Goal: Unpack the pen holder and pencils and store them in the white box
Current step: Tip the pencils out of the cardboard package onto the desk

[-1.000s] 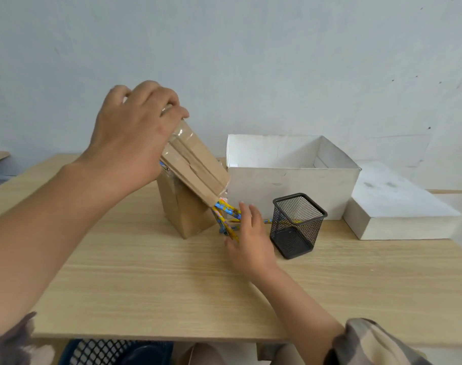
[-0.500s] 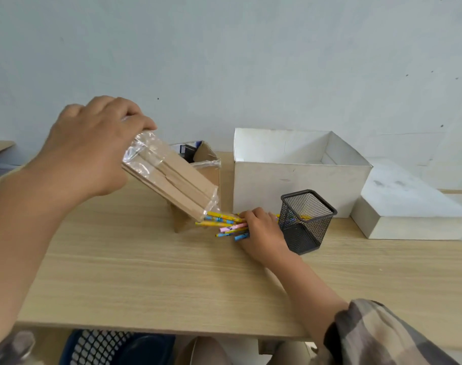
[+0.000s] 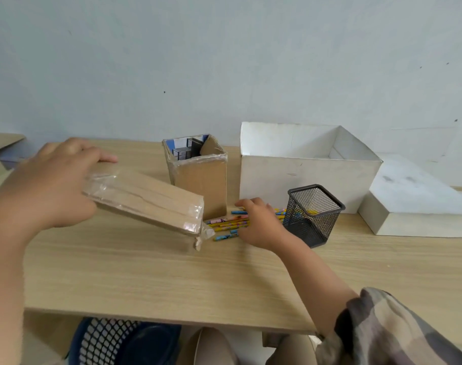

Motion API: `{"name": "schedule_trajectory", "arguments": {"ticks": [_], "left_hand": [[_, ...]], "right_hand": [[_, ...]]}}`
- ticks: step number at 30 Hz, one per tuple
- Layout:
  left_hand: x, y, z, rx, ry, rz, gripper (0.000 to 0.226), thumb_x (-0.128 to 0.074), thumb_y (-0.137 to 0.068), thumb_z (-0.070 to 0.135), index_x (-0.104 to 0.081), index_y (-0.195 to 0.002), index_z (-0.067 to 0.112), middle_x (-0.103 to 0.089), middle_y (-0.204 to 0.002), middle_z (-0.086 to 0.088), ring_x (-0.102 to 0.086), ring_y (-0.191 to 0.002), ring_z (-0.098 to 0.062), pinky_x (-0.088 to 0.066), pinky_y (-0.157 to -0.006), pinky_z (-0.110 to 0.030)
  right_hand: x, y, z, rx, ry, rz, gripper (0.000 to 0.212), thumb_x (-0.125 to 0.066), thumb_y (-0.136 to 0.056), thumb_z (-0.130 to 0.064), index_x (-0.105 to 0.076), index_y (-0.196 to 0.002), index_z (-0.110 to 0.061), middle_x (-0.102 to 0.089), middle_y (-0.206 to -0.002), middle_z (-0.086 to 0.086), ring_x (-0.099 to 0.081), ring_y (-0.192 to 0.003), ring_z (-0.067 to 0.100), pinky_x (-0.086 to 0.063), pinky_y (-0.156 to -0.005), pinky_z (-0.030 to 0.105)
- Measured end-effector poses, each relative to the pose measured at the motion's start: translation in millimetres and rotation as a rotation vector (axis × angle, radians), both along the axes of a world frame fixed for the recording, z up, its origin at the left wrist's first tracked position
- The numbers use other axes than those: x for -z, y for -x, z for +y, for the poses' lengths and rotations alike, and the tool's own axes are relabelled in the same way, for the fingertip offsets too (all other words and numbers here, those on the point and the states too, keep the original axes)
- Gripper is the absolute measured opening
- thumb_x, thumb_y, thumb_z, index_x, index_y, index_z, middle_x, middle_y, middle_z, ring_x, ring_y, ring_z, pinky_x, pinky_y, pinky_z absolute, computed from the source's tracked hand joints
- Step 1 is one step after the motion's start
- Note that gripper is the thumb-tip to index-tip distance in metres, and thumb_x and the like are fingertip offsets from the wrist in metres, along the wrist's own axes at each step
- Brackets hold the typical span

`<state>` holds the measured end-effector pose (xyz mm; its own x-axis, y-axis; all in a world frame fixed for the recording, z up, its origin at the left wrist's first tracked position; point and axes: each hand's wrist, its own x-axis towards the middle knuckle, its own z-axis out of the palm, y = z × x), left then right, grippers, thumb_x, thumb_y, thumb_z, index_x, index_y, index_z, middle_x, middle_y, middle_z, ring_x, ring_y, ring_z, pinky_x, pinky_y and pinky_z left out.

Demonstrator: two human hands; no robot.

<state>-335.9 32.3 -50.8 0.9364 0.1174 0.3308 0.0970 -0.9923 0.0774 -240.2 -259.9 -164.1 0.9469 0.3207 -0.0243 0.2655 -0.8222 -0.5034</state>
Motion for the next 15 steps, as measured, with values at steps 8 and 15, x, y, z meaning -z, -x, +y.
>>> {"name": "schedule_trajectory", "arguments": {"ticks": [8,15], "left_hand": [[68,24,83,-0.19,0.437,0.138,0.094,-0.067,-0.014,0.02,-0.055,-0.106,0.039,-0.054,-0.114,-0.013,-0.051,-0.105,-0.033,-0.042,-0.094,-0.043],[93,21,94,-0.462,0.821,-0.058,0.099,-0.073,-0.032,0.003,-0.052,-0.128,0.012,-0.05,-0.13,-0.018,-0.05,-0.114,-0.038,-0.044,-0.094,-0.047]], "right_hand": [[4,10,23,0.055,-0.355,-0.182,0.068,-0.06,-0.084,-0.015,-0.025,-0.142,-0.019,-0.046,-0.132,0.008,-0.048,-0.121,0.022,-0.042,-0.093,0.032],[-14,2,54,0.054,-0.505,-0.395,0.104,-0.074,-0.076,-0.02,0.001,-0.141,-0.051,-0.031,-0.142,0.007,-0.053,-0.086,0.016,-0.045,-0.076,0.026]]}}
